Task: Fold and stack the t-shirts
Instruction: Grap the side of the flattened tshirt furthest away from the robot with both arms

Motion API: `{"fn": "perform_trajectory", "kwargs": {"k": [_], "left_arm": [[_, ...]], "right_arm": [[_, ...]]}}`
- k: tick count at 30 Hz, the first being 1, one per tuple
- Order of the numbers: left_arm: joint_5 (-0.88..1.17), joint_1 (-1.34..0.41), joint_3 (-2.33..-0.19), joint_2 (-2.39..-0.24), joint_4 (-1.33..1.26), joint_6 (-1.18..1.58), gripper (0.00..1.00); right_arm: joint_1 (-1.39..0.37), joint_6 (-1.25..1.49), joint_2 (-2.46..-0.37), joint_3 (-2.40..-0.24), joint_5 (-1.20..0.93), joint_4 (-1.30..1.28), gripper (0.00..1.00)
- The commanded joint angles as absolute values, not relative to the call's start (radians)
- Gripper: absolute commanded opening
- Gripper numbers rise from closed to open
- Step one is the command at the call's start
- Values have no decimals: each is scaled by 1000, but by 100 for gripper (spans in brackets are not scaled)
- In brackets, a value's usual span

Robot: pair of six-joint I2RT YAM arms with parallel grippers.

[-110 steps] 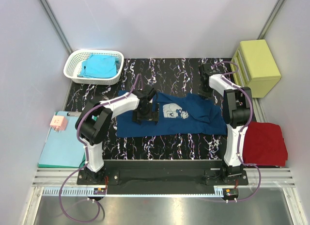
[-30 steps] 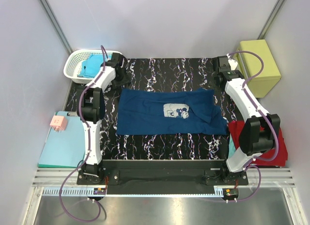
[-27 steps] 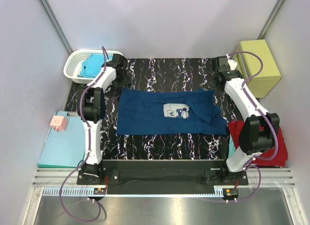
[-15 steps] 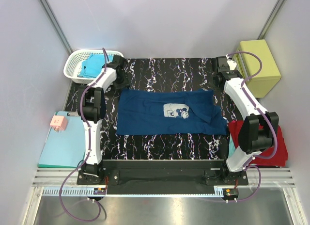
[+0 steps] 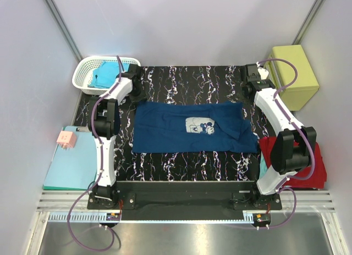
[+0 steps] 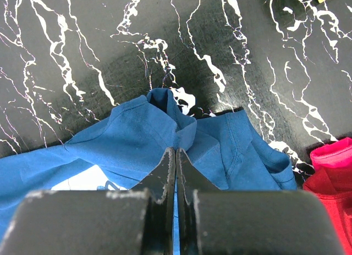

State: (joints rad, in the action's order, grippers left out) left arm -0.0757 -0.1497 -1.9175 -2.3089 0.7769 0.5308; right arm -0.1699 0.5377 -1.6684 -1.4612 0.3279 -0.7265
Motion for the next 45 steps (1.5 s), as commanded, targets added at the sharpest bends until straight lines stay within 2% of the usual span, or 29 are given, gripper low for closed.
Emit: {"fn": "perform_trajectory", "kwargs": {"k": [1,4,5,10,19,23,24,26,30,34,45], "left_arm": [[-93,-149,-1927,-2289,762,535,58],[-106,-149,-1943,-2286,761,532,73],[-106,-146,-1951,-2289,762,531,74],[-81,-133,-1985,-2335,761,537,72],[-81,-130,-2008,-2370,762,540,60],[-80,-129,-1991,-2373,762,540,45],[-77,-129,-1988,-2372,764,541,38],[-77,-129,-1977,-2367,762,541,32],[-80,-129,-1967,-2358,761,541,13],[-78,-129,-1964,-2350,762,540,0],[-74,-133,-1948,-2208,761,546,0]], "right_arm": [[-175,531,-1666,-1471,330,-704,0],[-175,529,-1663,-1471,330,-704,0],[-175,529,-1663,-1471,330,-703,0],[-175,525,-1657,-1468,333,-703,0],[-176,522,-1646,-1459,334,-709,0],[-175,522,-1647,-1463,336,-710,0],[-175,520,-1649,-1463,334,-710,0],[-176,522,-1651,-1463,334,-710,0],[-176,525,-1654,-1462,333,-709,0],[-176,526,-1655,-1463,334,-710,0],[-176,523,-1678,-1543,356,-729,0]]}}
